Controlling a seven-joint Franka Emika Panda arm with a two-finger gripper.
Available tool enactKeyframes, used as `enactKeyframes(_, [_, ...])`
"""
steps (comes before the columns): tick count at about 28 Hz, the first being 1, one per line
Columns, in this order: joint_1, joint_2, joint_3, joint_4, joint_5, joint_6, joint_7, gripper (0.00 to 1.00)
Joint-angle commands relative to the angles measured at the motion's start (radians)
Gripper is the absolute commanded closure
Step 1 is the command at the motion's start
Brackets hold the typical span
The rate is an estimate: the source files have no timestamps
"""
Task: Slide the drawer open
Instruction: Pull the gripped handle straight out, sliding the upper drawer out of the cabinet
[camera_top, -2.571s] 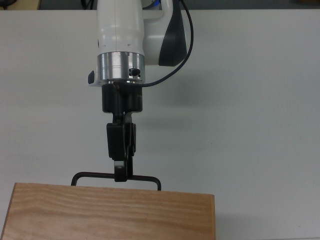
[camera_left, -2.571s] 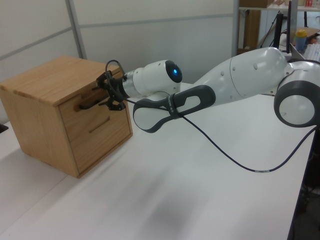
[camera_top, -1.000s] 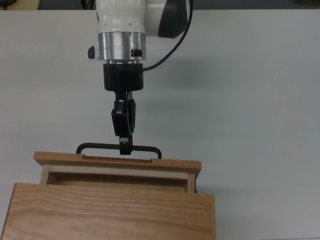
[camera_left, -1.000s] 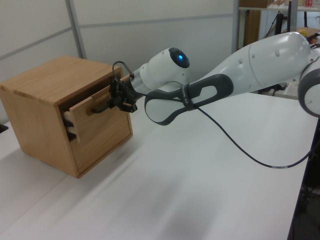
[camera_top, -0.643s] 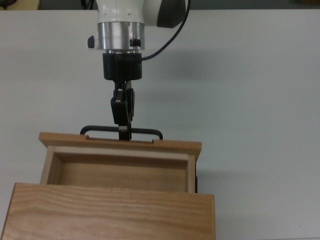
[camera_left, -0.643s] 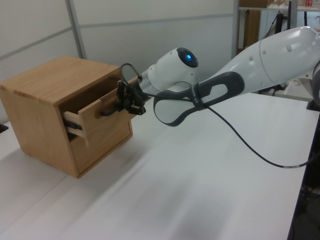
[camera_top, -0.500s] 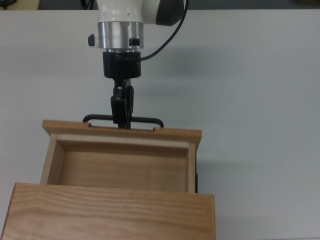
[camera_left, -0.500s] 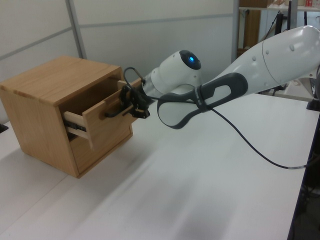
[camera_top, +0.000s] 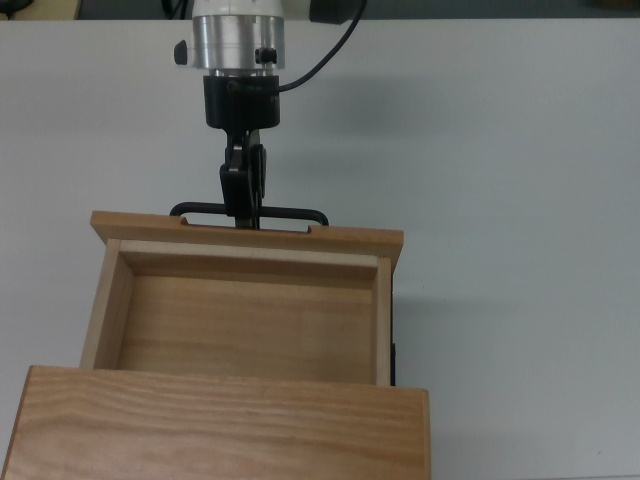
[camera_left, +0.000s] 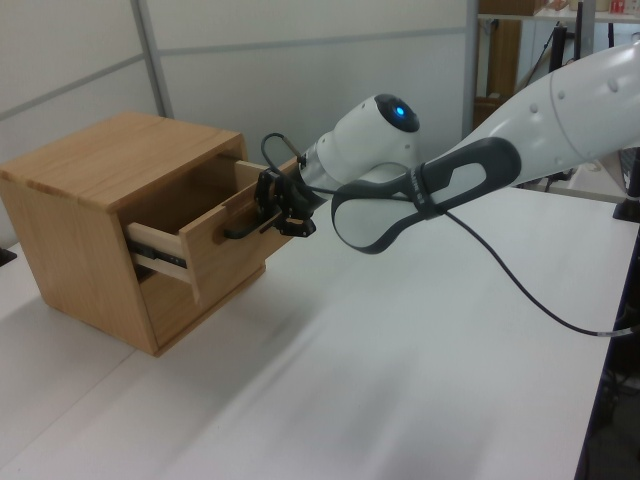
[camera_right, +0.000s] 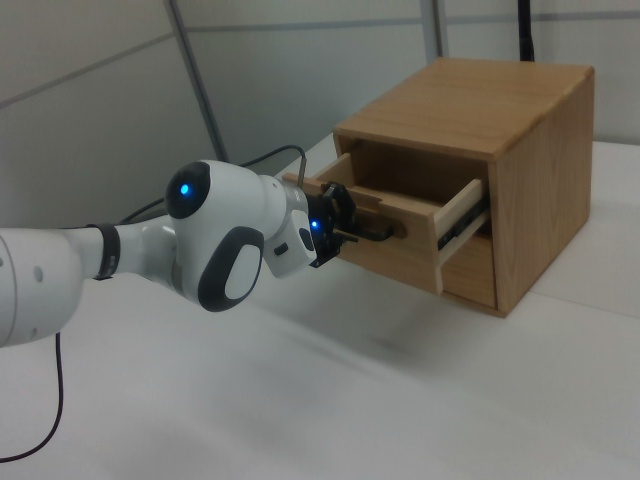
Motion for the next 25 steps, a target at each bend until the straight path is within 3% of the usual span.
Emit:
enactKeyframes(1, [0.016,-0.087,-0.017,-0.046,0.015,-0.078,-0.012,1.0])
enactKeyframes(25, [0.007,-0.168,-0.02,-0.041,0.014,-0.368,-0.07,1.0])
